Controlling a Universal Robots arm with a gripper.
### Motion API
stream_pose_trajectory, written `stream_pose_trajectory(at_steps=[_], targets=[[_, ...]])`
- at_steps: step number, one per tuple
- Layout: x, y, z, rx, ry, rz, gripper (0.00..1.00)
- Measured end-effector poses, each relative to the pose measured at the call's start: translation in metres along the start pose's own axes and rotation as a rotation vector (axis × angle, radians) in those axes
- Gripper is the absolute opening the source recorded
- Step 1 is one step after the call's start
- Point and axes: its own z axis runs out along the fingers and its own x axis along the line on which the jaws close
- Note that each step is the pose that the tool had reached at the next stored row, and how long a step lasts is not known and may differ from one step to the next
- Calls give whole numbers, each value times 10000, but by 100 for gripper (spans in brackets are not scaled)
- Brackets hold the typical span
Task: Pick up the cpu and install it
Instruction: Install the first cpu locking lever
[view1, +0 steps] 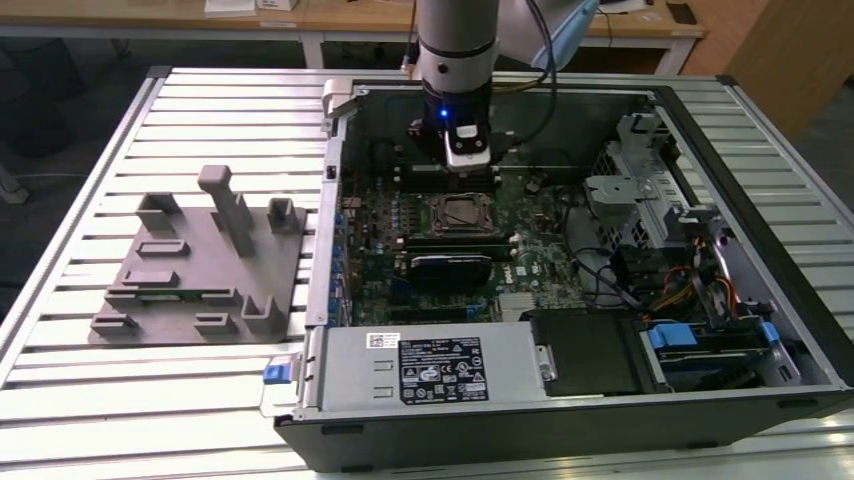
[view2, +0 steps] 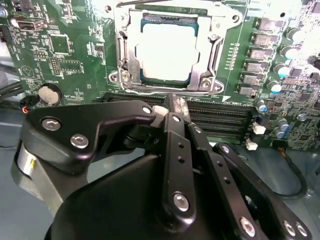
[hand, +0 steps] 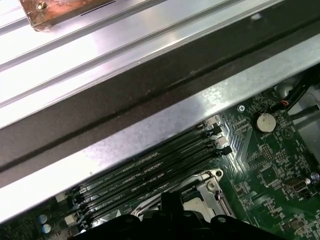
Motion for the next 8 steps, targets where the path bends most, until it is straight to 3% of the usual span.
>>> stream_pose_trajectory(at_steps=[5, 8], targets=[[-4, 11, -87, -3, 0, 0, 11], [-5, 12, -89, 3, -5, -1, 11]])
